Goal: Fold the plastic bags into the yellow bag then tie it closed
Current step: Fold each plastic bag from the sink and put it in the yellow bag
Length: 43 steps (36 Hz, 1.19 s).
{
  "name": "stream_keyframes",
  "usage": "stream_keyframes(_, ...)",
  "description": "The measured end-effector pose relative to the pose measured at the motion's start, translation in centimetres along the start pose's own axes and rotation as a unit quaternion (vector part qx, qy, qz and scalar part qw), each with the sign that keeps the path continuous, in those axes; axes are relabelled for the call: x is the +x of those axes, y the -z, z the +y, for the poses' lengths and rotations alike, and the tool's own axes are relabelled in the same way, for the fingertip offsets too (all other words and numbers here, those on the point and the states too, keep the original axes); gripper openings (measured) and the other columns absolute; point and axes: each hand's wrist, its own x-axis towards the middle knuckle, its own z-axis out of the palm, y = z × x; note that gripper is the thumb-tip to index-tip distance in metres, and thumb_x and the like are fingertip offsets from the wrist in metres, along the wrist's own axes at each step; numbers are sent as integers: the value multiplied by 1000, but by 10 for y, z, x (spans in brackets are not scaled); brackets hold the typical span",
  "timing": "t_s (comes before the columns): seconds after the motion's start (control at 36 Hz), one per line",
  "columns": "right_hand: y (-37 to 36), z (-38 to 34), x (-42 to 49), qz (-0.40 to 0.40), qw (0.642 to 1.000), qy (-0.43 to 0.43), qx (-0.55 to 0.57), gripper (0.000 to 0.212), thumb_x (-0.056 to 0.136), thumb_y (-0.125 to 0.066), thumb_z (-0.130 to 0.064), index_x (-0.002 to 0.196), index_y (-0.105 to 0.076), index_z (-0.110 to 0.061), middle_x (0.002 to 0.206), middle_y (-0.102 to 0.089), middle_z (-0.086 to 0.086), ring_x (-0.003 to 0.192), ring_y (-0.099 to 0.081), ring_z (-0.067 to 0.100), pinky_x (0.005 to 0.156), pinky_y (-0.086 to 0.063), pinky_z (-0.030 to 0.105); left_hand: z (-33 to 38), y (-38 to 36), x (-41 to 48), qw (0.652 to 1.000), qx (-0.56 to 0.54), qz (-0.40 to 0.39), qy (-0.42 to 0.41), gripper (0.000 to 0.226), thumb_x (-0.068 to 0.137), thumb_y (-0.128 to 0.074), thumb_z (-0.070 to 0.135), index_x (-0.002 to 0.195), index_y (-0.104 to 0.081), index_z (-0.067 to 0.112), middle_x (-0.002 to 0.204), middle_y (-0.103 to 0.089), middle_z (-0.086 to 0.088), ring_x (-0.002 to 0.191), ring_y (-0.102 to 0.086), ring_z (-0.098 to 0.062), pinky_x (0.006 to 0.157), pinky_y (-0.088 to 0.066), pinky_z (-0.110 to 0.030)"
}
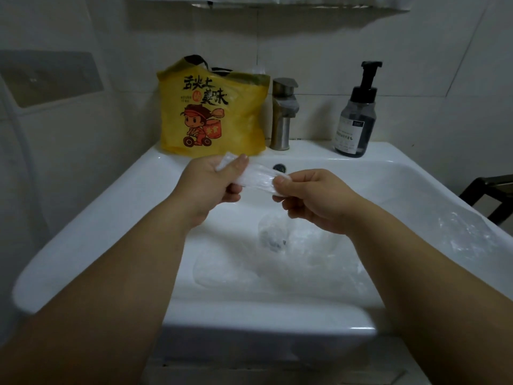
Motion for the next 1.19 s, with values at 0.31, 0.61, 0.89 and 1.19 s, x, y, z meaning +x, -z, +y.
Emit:
stream_keyframes(0.31,21,-2,0,-22,999,-19,33,17,91,-57,-4,103,-68,1,78,-62,11,59,-58,11,58,-52,19,6,9,-10,988,62,-130,47,8,91,-62,11,91,-69,14,71,-73,-3,60,-66,-5,56,-53,-15)
stream_keyframes(0.61,25,-11,-6,-44,986,14,159,22,90,-48,10,98,-65,-2,64,-66,13,51,-61,13,54,-56,23,21,7,-14,973,-136,-169,84,25,93,-46,-7,90,-65,9,66,-71,-9,52,-65,-7,50,-54,-15)
stream_keyframes(0.89,20,-12,-8,-82,986,37,138,19,70,-65,-13,78,-66,4,60,-61,8,55,-61,14,61,-59,26,16,9,-11,980,-107,-151,73,20,71,-69,26,67,-65,7,63,-67,-11,50,-62,-9,47,-52,-16)
stream_keyframes(1.19,23,-7,-4,25,1000,14,3,26,81,-67,0,106,-67,-7,95,-61,9,67,-65,14,60,-56,20,7,5,-8,990,-50,-132,14,13,89,-59,-1,84,-61,11,77,-69,-6,68,-68,-8,61,-56,-17)
